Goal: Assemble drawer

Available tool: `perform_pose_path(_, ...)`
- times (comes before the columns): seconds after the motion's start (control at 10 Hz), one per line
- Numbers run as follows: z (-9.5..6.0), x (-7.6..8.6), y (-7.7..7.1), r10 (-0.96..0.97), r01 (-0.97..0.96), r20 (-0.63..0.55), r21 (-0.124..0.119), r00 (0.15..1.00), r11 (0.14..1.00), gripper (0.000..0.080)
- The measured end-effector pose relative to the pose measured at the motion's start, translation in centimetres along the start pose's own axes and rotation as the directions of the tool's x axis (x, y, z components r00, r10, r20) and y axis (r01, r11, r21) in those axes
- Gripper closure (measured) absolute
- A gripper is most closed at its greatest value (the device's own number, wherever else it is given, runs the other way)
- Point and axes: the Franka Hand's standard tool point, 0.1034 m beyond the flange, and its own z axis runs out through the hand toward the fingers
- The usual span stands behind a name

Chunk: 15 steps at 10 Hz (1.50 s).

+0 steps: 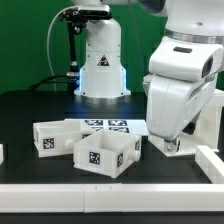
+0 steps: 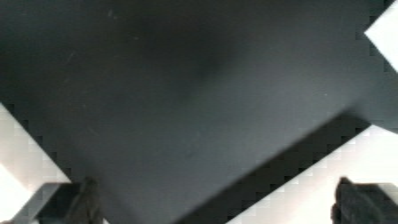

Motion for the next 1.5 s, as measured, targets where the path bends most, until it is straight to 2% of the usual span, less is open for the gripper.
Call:
perform_pose_path(0.6,0.0,-0.2,0.2,-0.001,0.001,0.0,0.001,1.0,1.0,0.015)
perform_pose_path(0.7,-0.2,-1.6,1.3,-0.036,0.035,-0.009,-0.005,0.999,0.999,0.015)
perform_pose_path(0.8,-0.4,-4.1,3.1,-0.079,0.078,-0.023,-0.023,0.997,0.997,0.015)
perform_pose_path(0.9,-0.6,-6.2,4.3,-0.101,0.101,-0.025,-0.028,0.995,0.995,0.015)
perform_pose_path(1.0,-0.5,-7.0,4.8,-0.08,0.08,-0.024,-0.025,0.996,0.997,0.015)
perform_pose_path(1.1,-0.2,-7.0,4.6,-0.062,0.061,-0.018,-0.014,0.998,0.998,0.015)
perform_pose_path(1.3,-0.1,-7.0,4.6,-0.064,0.064,-0.018,-0.013,0.998,0.998,0.015)
perform_pose_path(1.4,0.1,-7.1,4.6,-0.066,0.065,-0.024,-0.021,0.998,0.998,0.015)
perform_pose_path(1.5,1.2,-8.1,4.5,-0.079,0.077,-0.039,-0.044,0.996,0.996,0.015)
